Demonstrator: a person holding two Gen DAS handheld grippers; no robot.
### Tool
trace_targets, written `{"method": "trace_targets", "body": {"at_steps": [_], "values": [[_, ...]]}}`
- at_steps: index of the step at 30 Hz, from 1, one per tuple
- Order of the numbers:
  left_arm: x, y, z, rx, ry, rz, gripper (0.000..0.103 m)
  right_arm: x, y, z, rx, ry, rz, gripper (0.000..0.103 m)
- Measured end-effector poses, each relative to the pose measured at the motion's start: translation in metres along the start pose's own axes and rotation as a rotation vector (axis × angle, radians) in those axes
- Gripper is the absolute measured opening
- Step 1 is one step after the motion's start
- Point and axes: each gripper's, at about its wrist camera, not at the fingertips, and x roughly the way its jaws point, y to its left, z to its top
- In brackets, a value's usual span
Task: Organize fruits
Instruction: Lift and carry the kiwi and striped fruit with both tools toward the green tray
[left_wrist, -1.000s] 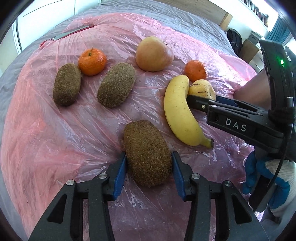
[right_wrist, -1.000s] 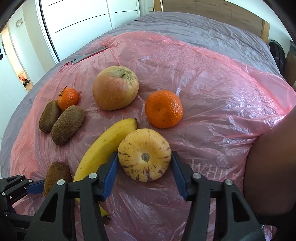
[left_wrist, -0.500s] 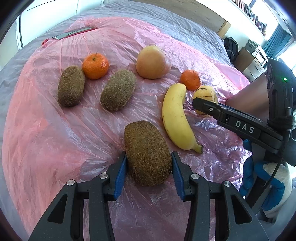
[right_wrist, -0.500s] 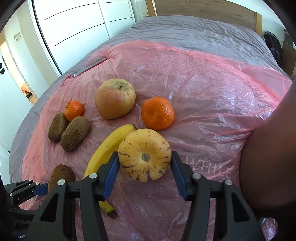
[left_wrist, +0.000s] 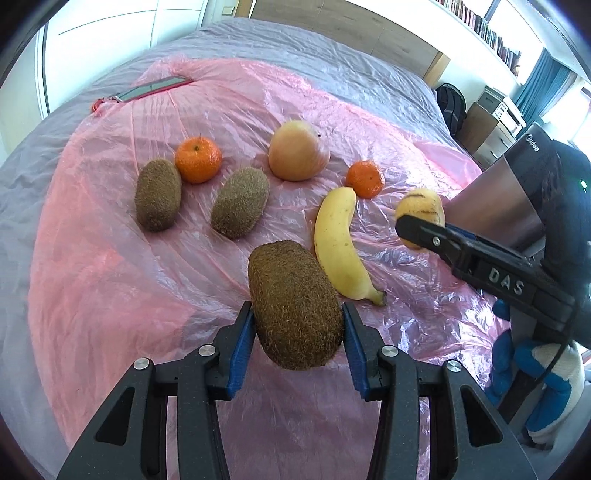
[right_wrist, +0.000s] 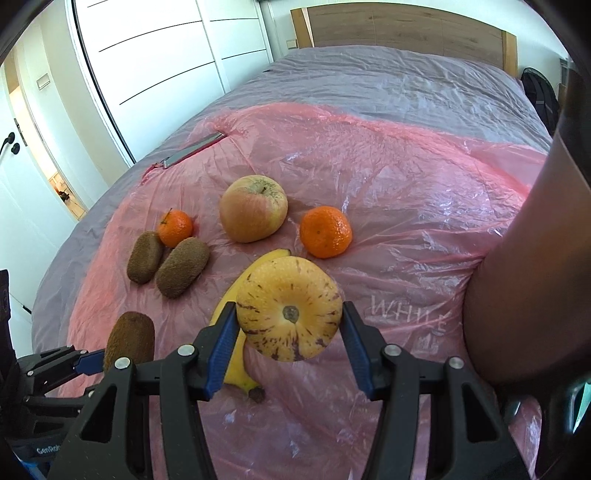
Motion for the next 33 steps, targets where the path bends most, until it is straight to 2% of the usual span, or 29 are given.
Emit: {"method": "trace_targets", "body": {"at_steps": [16,33], "values": [[-0.040,-0.016,-0.018,0.089,-0.038,0.063,0.040,-0.057,0.005,-0.051,0.034,0.012,-0.010,0.077],[-0.064,-0.054,-0.040,0.193,-0.038,0.058,0.040,-0.111,-0.002,-0.110,0.100,0.037,-0.059,0.077]]}}
